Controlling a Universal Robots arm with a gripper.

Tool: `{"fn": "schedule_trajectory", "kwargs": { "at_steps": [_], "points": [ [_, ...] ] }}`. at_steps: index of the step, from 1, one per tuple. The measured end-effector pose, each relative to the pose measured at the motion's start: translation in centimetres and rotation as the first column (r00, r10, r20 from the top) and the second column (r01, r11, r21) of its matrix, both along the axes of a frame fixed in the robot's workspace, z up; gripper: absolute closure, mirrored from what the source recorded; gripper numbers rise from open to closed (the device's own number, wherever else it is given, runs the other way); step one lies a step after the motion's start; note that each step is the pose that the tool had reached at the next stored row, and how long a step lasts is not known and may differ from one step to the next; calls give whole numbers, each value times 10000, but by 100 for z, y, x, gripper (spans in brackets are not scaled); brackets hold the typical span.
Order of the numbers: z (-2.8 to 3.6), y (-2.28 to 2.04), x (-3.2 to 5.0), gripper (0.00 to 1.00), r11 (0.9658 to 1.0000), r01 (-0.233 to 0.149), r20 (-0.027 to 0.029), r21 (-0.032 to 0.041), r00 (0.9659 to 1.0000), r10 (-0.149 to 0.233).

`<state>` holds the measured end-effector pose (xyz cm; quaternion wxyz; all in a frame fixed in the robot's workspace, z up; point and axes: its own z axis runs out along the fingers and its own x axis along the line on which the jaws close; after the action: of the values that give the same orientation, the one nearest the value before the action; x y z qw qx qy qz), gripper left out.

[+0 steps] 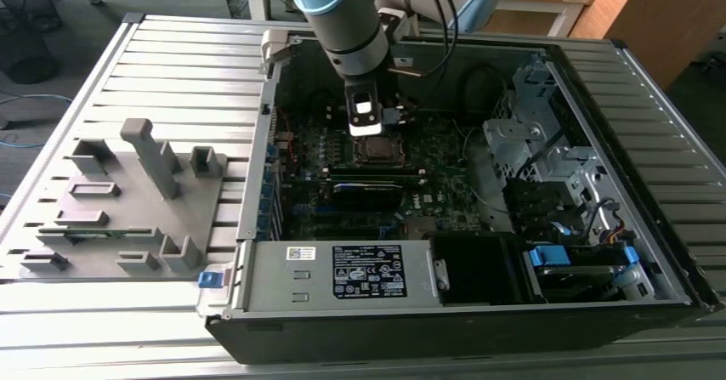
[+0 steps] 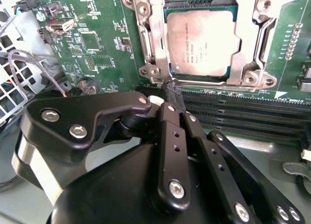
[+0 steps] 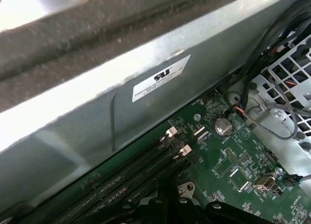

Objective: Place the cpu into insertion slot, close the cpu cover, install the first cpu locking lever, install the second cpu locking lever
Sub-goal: 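Install the first cpu locking lever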

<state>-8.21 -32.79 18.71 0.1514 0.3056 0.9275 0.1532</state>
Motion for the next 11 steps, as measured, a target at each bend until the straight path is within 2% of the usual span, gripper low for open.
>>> {"fn": "schedule_trajectory", "kwargs": {
  "at_steps": [11],
  "points": [
    [-40,0,0,90,10000,1,-1,-7,10000,-1]
  ]
}}
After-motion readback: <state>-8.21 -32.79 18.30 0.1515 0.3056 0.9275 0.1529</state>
